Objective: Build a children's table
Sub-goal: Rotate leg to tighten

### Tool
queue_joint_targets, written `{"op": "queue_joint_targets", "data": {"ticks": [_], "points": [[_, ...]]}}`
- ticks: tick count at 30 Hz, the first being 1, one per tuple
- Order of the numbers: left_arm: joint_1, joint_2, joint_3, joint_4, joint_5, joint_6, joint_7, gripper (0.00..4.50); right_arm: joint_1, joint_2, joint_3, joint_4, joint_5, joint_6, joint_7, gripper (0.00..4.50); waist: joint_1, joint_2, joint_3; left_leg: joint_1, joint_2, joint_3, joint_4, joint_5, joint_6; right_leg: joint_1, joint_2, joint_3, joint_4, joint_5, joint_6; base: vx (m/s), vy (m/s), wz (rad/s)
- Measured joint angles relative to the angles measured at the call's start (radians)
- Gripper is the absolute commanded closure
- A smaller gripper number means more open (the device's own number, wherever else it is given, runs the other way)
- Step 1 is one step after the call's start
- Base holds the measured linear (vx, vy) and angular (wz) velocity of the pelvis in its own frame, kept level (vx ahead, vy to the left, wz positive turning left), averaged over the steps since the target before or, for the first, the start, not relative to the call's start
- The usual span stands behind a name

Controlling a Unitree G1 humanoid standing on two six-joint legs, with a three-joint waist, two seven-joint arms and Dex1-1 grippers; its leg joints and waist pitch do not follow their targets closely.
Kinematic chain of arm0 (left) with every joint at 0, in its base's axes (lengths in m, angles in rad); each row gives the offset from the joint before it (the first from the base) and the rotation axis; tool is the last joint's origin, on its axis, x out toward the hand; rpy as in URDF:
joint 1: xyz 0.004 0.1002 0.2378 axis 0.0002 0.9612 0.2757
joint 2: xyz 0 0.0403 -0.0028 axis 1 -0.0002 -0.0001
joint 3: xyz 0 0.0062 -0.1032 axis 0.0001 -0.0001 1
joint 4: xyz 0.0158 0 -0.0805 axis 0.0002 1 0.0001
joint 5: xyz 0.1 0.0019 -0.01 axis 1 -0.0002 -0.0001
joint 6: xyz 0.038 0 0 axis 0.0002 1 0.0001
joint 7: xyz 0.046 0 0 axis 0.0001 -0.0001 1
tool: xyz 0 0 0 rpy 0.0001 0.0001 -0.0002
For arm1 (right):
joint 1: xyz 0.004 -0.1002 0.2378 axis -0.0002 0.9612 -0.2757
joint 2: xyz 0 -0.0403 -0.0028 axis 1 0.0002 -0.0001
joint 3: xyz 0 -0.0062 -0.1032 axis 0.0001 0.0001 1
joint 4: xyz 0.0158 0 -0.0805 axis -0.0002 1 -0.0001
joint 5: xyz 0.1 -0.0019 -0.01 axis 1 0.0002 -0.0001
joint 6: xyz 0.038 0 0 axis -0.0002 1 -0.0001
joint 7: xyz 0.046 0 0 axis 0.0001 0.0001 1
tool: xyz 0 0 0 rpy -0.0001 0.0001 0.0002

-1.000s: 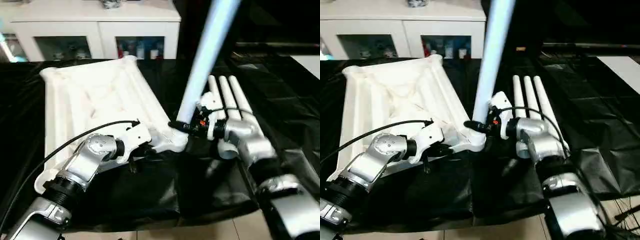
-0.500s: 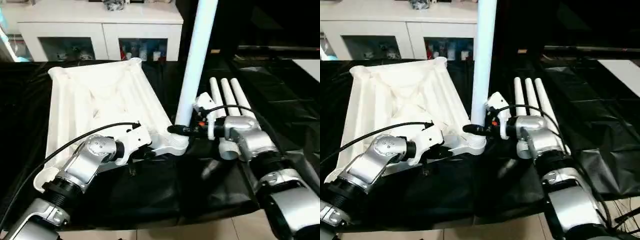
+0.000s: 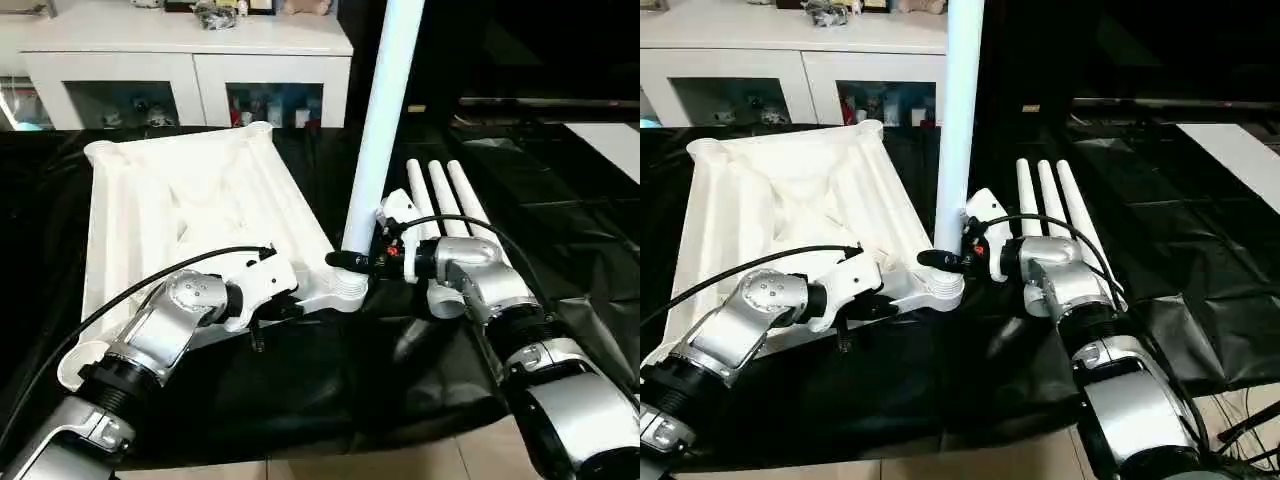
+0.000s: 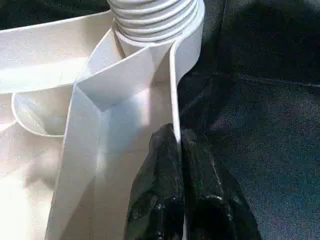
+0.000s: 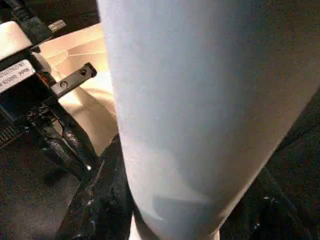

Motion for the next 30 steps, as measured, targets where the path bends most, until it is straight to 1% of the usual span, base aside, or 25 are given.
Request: {"op": "queue_joint_targets", "data": {"ticks": [4, 7, 10, 13, 15, 19, 24, 30], "points": [[-0.024, -0.019, 0.003, 0.029, 0.02, 0.059, 0.031, 4.5, -0.008, 0.064, -0.025, 0.03, -0.001, 0.006, -0.178, 2.66, -0.017, -0.001, -0.001, 0.007, 0.0, -0.001, -0.001, 0.0, -0.002, 0.001, 0.0, 0.0, 0.0, 0.0, 0.0, 0.0, 0.0, 0.0], [-0.058, -0.112, 0.015, 0.072, 0.047, 0.15, 0.129, 4.5, -0.013, 0.124, -0.061, 0.054, -0.01, 0.013, -0.416, 2.66, -0.02, -0.001, 0.0, 0.014, -0.001, -0.002, -0.002, -0.001, -0.003, -0.002, -0.001, 0.001, -0.003, -0.003, 0.006, -0.036, 0.009, -0.08], [-0.094, -0.212, 0.021, 0.112, 0.071, 0.229, 0.218, 4.5, -0.022, 0.172, -0.093, 0.079, -0.023, 0.016, -0.601, 2.66, -0.018, 0.001, -0.001, 0.016, -0.003, -0.006, -0.006, -0.001, -0.004, -0.002, -0.001, -0.001, -0.015, -0.004, 0.006, 0.0, 0.0, 0.0], [-0.113, -0.261, 0.021, 0.126, 0.087, 0.28, 0.267, 4.5, -0.043, 0.204, -0.11, 0.107, -0.035, 0.022, -0.706, 2.66, -0.018, 0.001, -0.001, 0.017, -0.004, -0.006, -0.006, -0.001, -0.003, -0.002, -0.002, 0.001, -0.018, -0.004, 0.006, 0.0, 0.0, 0.0], [-0.118, -0.268, 0.021, 0.127, 0.088, 0.299, 0.275, 4.5, -0.049, 0.21, -0.114, 0.115, -0.036, 0.031, -0.727, 2.66, -0.017, 0.0, -0.001, 0.017, -0.004, -0.006, -0.006, -0.001, -0.003, -0.003, -0.002, 0.0, -0.019, -0.004, 0.007, 0.0, 0.0, 0.0], [-0.122, -0.269, 0.021, 0.11, 0.1, 0.34, 0.276, 4.5, -0.067, 0.228, -0.122, 0.132, -0.037, 0.046, -0.767, 2.66, -0.017, 0.0, -0.001, 0.017, -0.005, -0.007, -0.013, -0.001, -0.003, -0.005, -0.002, -0.002, -0.034, -0.004, 0.007, 0.0, 0.0, 0.0], [-0.121, -0.269, 0.02, 0.099, 0.115, 0.355, 0.276, 4.5, -0.08, 0.244, -0.138, 0.149, -0.045, 0.046, -0.791, 2.66, -0.017, -0.001, -0.002, 0.017, -0.006, -0.007, -0.014, -0.001, -0.003, -0.007, -0.002, -0.001, -0.04, -0.004, 0.007, 0.0, 0.0, 0.0], [-0.119, -0.269, 0.02, 0.087, 0.126, 0.367, 0.276, 4.5, -0.086, 0.248, -0.142, 0.152, -0.049, 0.046, -0.788, 2.66, -0.017, -0.003, -0.002, 0.017, -0.007, -0.007, -0.019, -0.001, -0.003, -0.009, -0.002, -0.001, -0.047, -0.004, 0.006, 0.0, 0.0, 0.0]]}}
